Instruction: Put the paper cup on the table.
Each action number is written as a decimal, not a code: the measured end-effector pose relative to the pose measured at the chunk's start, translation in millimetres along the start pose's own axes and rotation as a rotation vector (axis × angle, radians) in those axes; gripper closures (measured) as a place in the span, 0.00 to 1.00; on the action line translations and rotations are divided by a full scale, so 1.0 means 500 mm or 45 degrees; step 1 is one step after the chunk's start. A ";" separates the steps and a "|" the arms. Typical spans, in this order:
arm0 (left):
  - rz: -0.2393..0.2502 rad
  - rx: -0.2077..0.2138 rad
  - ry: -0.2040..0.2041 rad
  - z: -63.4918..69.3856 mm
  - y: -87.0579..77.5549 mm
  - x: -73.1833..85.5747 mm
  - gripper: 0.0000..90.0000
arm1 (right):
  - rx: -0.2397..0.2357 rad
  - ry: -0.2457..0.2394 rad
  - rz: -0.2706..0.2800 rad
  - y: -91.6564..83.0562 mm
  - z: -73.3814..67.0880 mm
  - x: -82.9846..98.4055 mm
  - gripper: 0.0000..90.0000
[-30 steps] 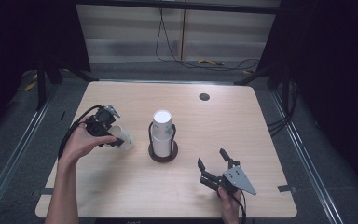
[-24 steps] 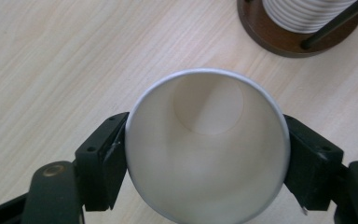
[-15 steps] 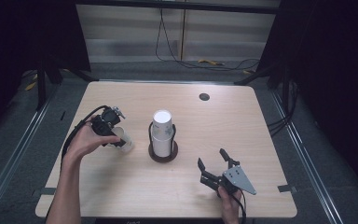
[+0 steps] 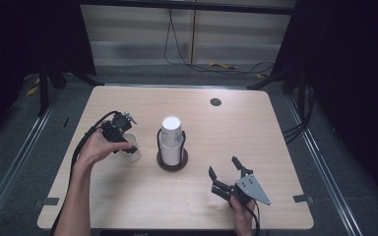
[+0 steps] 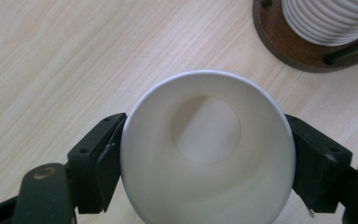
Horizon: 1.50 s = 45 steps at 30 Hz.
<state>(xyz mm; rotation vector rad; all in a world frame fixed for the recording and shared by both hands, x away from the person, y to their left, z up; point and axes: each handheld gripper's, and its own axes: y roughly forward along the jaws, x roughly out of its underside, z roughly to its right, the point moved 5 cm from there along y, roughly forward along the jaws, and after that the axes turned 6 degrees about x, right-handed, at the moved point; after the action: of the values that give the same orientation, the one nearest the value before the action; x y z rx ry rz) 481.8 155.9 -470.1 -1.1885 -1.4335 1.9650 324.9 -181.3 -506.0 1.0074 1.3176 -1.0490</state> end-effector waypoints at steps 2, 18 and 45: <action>0.012 0.006 0.008 0.000 0.002 -0.002 0.23 | -0.002 0.004 0.002 0.000 0.000 0.000 0.15; 0.268 -0.011 -0.017 0.001 -0.006 -0.012 0.19 | -0.003 0.004 0.003 0.000 0.000 0.000 0.15; 0.764 -0.070 -0.020 0.051 -0.046 0.018 0.23 | -0.010 0.001 0.007 0.000 0.000 0.000 0.15</action>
<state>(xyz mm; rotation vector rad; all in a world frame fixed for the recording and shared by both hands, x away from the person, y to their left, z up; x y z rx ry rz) 452.6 157.6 -449.9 -1.7893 -1.2341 2.3215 324.7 -181.1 -505.9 1.0054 1.3179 -1.0388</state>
